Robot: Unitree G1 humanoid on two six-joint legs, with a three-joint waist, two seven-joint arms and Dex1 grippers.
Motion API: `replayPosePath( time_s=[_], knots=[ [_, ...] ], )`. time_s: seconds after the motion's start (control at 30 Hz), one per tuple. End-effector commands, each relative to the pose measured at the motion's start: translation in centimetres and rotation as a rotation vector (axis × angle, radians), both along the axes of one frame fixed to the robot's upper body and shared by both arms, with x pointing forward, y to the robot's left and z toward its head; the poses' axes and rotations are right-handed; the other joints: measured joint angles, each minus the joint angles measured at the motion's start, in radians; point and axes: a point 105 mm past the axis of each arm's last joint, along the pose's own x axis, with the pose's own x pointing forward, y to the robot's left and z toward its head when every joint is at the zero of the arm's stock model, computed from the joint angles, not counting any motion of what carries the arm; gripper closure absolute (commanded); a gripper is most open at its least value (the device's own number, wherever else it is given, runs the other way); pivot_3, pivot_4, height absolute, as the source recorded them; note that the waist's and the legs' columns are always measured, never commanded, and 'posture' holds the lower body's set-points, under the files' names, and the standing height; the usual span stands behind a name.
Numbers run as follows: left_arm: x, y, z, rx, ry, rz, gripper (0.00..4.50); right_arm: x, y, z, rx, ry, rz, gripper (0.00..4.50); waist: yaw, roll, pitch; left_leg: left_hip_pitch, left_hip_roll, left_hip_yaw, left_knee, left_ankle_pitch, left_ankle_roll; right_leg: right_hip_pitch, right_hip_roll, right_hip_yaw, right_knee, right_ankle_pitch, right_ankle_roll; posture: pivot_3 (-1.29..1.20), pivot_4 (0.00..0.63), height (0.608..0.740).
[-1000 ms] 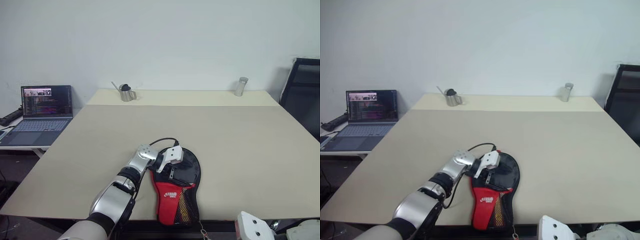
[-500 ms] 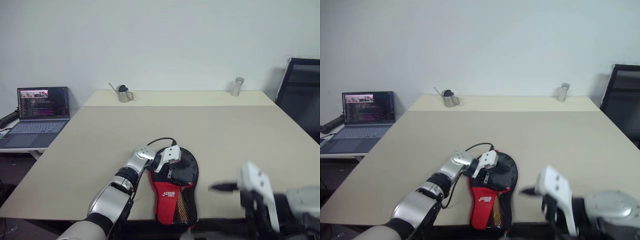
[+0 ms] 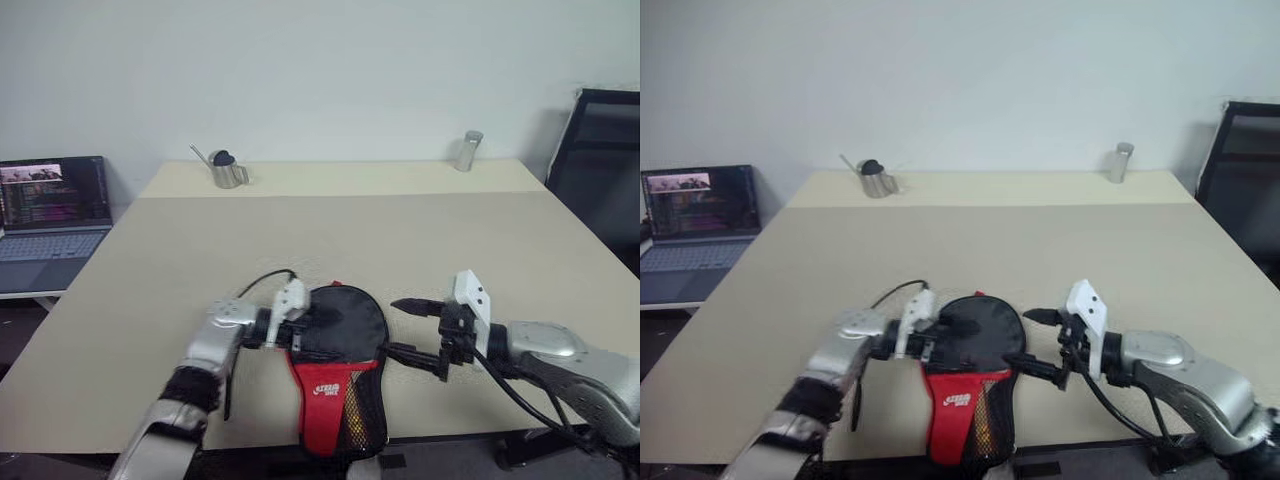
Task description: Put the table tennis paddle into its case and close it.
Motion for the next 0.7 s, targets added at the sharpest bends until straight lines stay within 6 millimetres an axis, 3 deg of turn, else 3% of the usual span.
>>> replayPosePath(
  time_s=[0.03, 0.2, 0.3, 0.5, 0.6, 0.7],
  knots=[
    [-1.3, 2.0, 3.3, -0.053, -0.062, 0.126, 0.00, 1.5, 0.2, 0.4, 0.004, -0.054, 0.050, 0.04, 0.001, 0.002, 0.002, -0.001, 0.000, 0.000, 0.000, 0.000, 0.000, -0.001, 0.000, 0.000, 0.001, 0.000, 0.000, 0.00, 0.150, 0.740],
    [-2.9, 4.7, 3.2, -0.063, -0.069, 0.323, 0.00, 4.0, 0.0, 0.5, -0.012, -0.075, 0.075, 0.04, 0.006, 0.005, 0.004, -0.001, -0.001, 0.001, 0.001, 0.000, -0.001, -0.002, -0.001, 0.001, 0.002, 0.000, 0.000, 0.00, 0.150, 0.740],
    [-3.5, 4.4, 3.0, -0.083, -0.080, 0.396, 0.00, 5.8, -1.9, 1.0, -0.039, -0.103, 0.047, 0.04, 0.012, 0.005, 0.005, -0.001, -0.002, 0.002, 0.002, 0.000, -0.001, -0.002, -0.004, 0.002, 0.002, 0.000, 0.000, 0.00, 0.150, 0.740],
    [-1.5, 4.2, 3.0, -0.087, -0.165, 0.494, 0.00, 8.3, -4.8, 2.2, -0.077, -0.151, -0.043, 0.04, 0.024, 0.005, 0.005, -0.002, -0.002, 0.003, 0.006, 0.000, -0.001, -0.002, -0.004, 0.002, 0.002, 0.002, -0.002, 0.00, 0.150, 0.740],
    [-0.8, 4.0, 1.6, -0.061, -0.174, 0.510, 0.00, 8.6, -5.1, 2.5, -0.080, -0.164, -0.063, 0.04, 0.024, 0.006, 0.005, -0.002, -0.002, 0.004, 0.008, 0.000, -0.001, -0.002, -0.003, 0.003, 0.003, 0.002, -0.002, 0.00, 0.150, 0.740],
    [-0.5, 3.5, 1.5, -0.086, -0.169, 0.511, 0.00, 8.5, -5.1, 2.7, -0.103, -0.165, -0.063, 0.04, 0.023, 0.006, 0.005, -0.002, -0.001, 0.005, 0.008, 0.000, -0.001, -0.003, -0.003, 0.005, 0.004, 0.005, -0.007, 0.00, 0.150, 0.740]
  ],
)
